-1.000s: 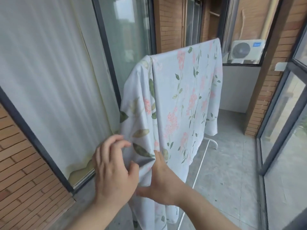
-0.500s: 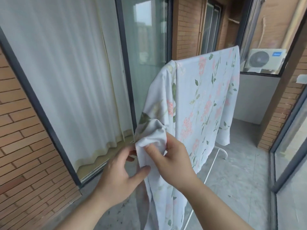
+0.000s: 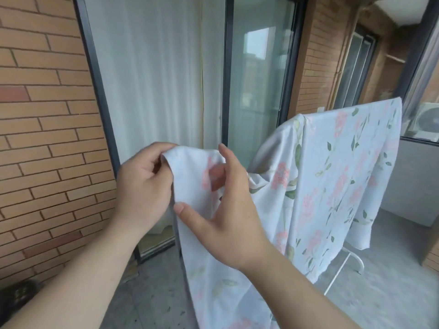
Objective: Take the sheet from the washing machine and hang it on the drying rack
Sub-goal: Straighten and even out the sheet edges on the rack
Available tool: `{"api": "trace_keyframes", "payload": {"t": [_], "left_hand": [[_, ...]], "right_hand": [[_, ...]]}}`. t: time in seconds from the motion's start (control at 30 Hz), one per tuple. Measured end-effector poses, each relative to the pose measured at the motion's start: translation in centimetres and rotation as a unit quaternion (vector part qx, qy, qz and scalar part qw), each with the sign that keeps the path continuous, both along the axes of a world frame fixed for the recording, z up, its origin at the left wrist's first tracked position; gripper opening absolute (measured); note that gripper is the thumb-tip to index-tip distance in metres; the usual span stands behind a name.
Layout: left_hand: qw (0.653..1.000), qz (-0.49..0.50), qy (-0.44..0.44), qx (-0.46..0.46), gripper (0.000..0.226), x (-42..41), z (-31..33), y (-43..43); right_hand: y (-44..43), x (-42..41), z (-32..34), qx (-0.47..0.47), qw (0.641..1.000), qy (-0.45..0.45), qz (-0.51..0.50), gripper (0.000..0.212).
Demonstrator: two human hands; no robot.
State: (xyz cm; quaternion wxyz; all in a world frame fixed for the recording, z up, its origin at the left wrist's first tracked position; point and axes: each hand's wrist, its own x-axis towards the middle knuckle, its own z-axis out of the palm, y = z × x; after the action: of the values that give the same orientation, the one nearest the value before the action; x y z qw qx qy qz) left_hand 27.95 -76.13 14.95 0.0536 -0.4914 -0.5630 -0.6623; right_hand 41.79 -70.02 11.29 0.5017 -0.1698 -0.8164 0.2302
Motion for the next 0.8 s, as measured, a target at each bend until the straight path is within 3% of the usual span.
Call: {"api": "trace_keyframes", "payload": {"t": [0.1,0.27,0.37,0.5,0.67,0.73,0.8], "left_hand": [[0.999,-0.004,-0.012,0.042,0.034,-0.9,3.1,-1.1],[0.997,-0.023,0.025,0.066,0.037,-1.0,6.8,-2.1],[0.995,-0.054,0.016,0.085,0.032,-0.7,7.7,-2.3],[0.991,-0.022,0.026,0.132,0.03,-1.2,8.3,-2.4],[0.986,0.041,0.043,0.157,0.029,-2.9,8.2,-2.6],[0.988,0.066,0.031,0.137,0.022,-4.7,7.7,-2.6],[0.995,0.07,-0.03,0.072,0.026,-6.2,7.1,-2.3]], "right_hand": [[-1.6,-2.1,-0.3,0.117,0.989,0.049,-0.075,0.084],[-3.3,-4.1,0.2,0.143,0.979,0.096,-0.109,0.058],[-3.4,-4.2,1.5,0.158,0.98,0.064,-0.099,0.06],[-4.0,-4.8,3.3,0.152,0.98,0.021,-0.126,0.058],[-4.0,-5.4,4.6,0.122,0.987,-0.019,-0.1,0.024],[-3.9,-4.9,4.6,0.129,0.985,-0.047,-0.106,0.019],[-3.6,-4.2,4.6,0.104,0.986,-0.083,-0.097,0.032]]}}
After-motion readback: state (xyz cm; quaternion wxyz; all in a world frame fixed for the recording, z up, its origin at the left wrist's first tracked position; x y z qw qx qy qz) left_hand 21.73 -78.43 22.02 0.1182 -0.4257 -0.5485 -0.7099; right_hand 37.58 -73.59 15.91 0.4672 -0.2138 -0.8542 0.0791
